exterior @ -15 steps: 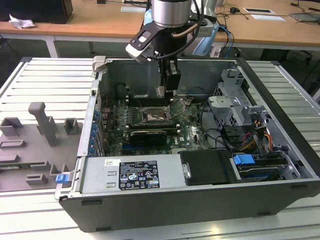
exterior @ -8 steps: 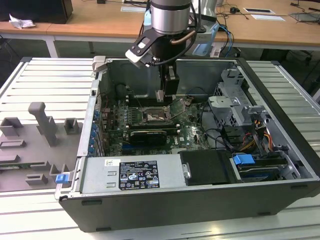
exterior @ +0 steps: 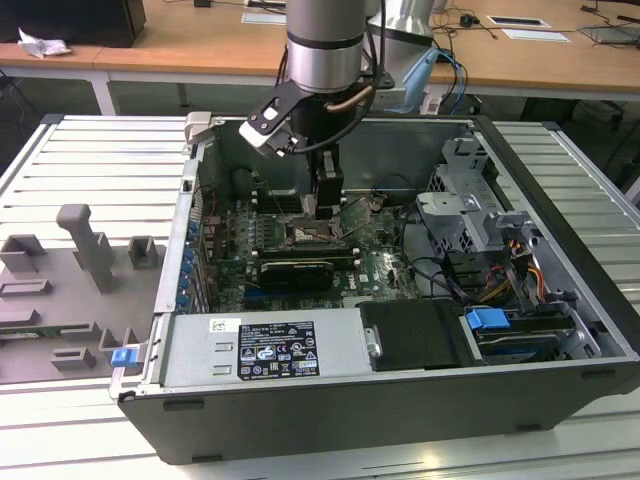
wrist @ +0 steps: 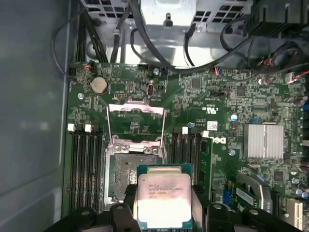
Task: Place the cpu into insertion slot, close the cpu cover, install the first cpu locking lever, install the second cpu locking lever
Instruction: 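Place the cpu into insertion slot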
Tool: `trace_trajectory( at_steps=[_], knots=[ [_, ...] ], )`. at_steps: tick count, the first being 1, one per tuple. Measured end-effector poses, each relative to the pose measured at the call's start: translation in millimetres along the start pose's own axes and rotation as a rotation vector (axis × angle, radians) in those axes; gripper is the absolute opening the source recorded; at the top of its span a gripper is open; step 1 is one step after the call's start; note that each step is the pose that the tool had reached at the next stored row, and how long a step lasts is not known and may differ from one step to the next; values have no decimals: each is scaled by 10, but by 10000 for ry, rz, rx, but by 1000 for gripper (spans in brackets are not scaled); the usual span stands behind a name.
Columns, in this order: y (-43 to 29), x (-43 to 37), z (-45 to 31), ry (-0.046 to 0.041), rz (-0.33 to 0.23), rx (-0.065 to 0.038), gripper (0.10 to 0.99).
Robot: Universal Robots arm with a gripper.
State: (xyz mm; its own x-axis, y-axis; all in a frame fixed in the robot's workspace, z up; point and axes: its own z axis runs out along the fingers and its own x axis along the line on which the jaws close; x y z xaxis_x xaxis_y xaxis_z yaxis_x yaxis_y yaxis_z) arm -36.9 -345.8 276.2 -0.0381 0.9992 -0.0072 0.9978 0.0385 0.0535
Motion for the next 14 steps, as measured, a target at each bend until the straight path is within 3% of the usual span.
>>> trace_trajectory(
  at_steps=[3,8,14],
  knots=[
    [-3,73,104,-8,132,1,529],
    [-67,133,209,-7,133,2,529],
    [-76,201,325,-6,134,1,529]
  ],
)
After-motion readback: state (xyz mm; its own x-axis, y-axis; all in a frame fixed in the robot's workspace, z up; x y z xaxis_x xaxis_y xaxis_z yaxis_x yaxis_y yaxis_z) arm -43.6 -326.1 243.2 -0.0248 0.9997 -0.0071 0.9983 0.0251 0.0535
